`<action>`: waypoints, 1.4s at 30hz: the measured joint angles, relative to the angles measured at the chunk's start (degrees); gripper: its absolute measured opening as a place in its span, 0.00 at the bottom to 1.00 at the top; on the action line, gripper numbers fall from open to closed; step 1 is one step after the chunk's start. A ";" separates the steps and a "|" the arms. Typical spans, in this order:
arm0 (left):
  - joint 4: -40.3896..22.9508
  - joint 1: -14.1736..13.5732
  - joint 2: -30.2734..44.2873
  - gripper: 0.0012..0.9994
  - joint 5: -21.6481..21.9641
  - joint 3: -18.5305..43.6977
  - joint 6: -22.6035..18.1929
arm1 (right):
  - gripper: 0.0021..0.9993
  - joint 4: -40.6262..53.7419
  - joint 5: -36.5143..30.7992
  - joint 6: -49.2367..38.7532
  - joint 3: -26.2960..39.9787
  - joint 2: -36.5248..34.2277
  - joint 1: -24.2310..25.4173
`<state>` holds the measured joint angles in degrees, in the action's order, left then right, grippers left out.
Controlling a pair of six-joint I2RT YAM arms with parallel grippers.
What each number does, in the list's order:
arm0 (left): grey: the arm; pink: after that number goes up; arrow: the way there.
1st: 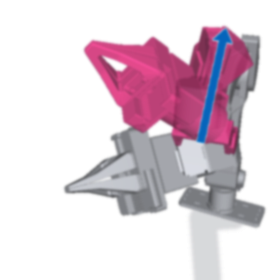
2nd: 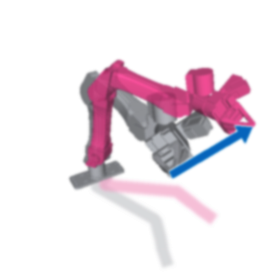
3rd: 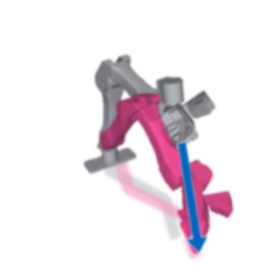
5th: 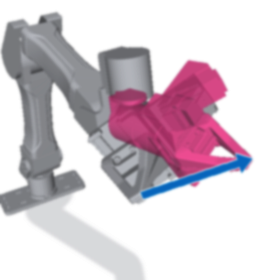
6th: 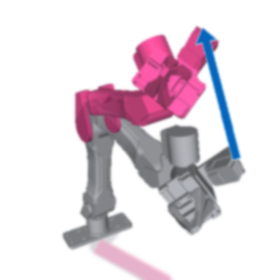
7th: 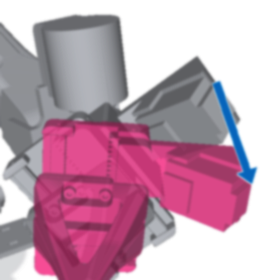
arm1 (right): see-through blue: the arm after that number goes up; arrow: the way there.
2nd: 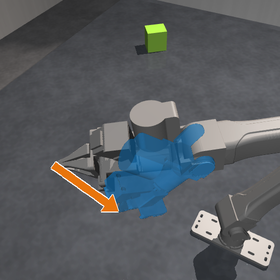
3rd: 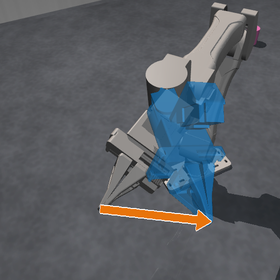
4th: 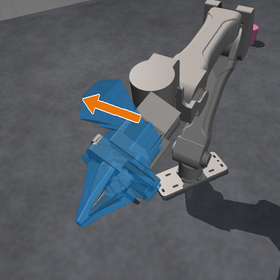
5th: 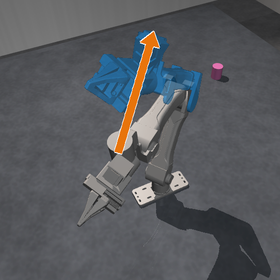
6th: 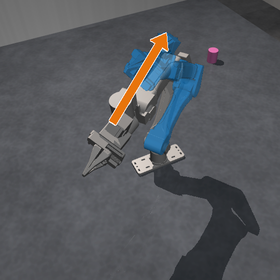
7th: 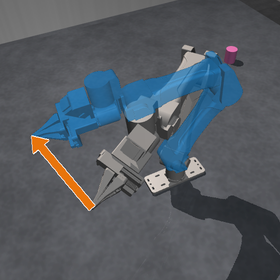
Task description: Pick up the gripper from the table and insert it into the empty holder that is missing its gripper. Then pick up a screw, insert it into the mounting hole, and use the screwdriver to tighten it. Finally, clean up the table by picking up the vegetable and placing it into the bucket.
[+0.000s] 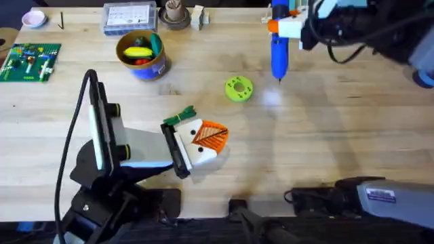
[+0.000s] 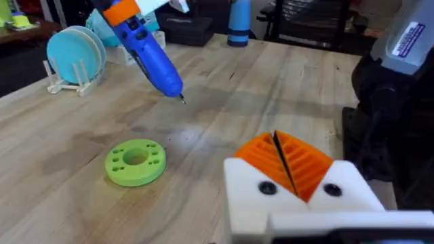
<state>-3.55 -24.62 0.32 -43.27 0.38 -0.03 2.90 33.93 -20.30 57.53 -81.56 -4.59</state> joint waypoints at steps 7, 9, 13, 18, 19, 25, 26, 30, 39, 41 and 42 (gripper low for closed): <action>0.00 0.00 0.00 0.00 0.07 0.00 0.00 | 0.02 9.81 -6.28 -16.19 15.11 -13.34 -1.89; 0.00 0.00 0.00 0.00 0.19 0.00 0.00 | 0.02 9.90 -8.44 -21.07 17.29 -16.87 -3.11; 0.00 0.00 0.00 0.00 0.24 0.00 0.00 | 0.02 9.61 -13.61 -31.43 18.76 -22.76 -6.22; 0.01 0.00 -0.01 0.00 0.35 0.00 -0.01 | 0.02 9.56 -21.90 -41.70 18.82 -28.95 -10.47; 0.02 0.00 0.00 0.00 0.46 0.00 0.00 | 0.02 9.48 -22.81 -43.16 18.83 -29.71 -10.99; 0.04 0.00 0.00 0.00 0.72 0.00 0.00 | 0.02 9.22 -25.81 -48.02 19.54 -32.95 -12.17; 0.04 0.00 0.00 0.00 0.74 0.00 0.00 | 0.02 9.14 -26.06 -48.42 19.69 -33.36 -12.16; 0.04 0.00 -0.02 0.00 0.87 0.00 0.00 | 0.13 9.18 -26.66 -48.62 20.05 -34.58 -12.16; 0.07 0.00 -0.01 0.00 0.90 0.00 -0.01 | 0.96 10.41 -27.27 -44.81 21.68 -34.63 -11.68; 0.07 0.00 0.00 0.00 0.90 0.00 -0.02 | 0.97 11.15 -27.30 -42.93 21.75 -34.49 -11.77; 0.07 0.00 0.00 0.00 0.90 0.00 -0.01 | 0.97 11.45 -27.28 -42.00 21.75 -34.40 -11.77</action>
<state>-3.49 -24.62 0.32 -42.37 0.38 -0.04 14.35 6.64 -62.30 79.29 -115.95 -16.36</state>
